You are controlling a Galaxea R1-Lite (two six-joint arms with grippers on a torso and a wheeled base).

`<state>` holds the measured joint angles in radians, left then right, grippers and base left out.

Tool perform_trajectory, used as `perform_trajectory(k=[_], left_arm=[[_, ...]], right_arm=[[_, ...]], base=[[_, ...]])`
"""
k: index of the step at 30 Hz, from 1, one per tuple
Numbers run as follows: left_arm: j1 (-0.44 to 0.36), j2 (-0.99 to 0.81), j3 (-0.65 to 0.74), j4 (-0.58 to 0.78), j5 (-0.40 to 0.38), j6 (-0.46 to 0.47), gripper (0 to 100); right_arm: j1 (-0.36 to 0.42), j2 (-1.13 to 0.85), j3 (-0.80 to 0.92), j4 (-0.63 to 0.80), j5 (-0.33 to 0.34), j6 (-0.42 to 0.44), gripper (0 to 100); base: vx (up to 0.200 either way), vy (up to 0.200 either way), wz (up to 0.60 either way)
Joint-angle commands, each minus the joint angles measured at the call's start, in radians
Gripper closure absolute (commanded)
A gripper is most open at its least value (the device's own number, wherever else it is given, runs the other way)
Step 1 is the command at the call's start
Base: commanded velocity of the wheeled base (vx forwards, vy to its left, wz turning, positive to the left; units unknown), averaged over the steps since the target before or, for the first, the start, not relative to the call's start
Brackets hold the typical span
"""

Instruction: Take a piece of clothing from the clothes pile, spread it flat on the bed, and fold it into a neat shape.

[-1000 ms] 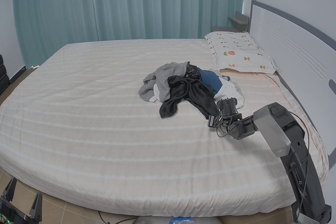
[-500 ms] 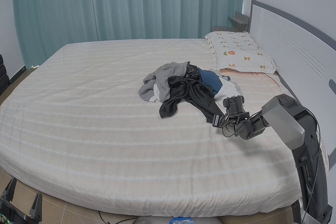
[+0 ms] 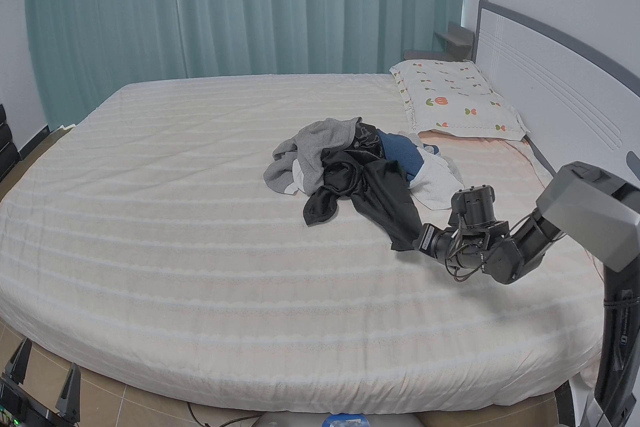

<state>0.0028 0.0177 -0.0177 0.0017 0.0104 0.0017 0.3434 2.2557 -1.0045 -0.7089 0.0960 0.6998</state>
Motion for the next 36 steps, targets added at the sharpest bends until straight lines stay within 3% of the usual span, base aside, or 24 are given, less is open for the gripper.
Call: perform_trajectory(k=[1, 7, 21, 36], left_arm=[[0.0, -0.013, 0.016, 0.0, 0.0, 0.0, 0], [0.0, -0.013, 0.016, 0.0, 0.0, 0.0, 0], [0.0, -0.013, 0.016, -0.002, -0.009, 0.004, 0], [0.002, -0.016, 0.016, -0.003, -0.01, 0.011, 0]], right_arm=[[0.077, -0.331, 0.267, -0.188, 0.077, 0.098, 100], [0.115, -0.484, 0.371, -0.323, 0.088, 0.095, 100], [0.158, -0.685, 0.455, -0.33, 0.088, 0.076, 100], [0.203, -0.726, 0.34, -0.34, 0.084, 0.0, 100]], base=[[0.0, 0.0, 0.0], [0.0, 0.0, 0.0], [0.0, 0.0, 0.0], [0.0, 0.0, 0.0]])
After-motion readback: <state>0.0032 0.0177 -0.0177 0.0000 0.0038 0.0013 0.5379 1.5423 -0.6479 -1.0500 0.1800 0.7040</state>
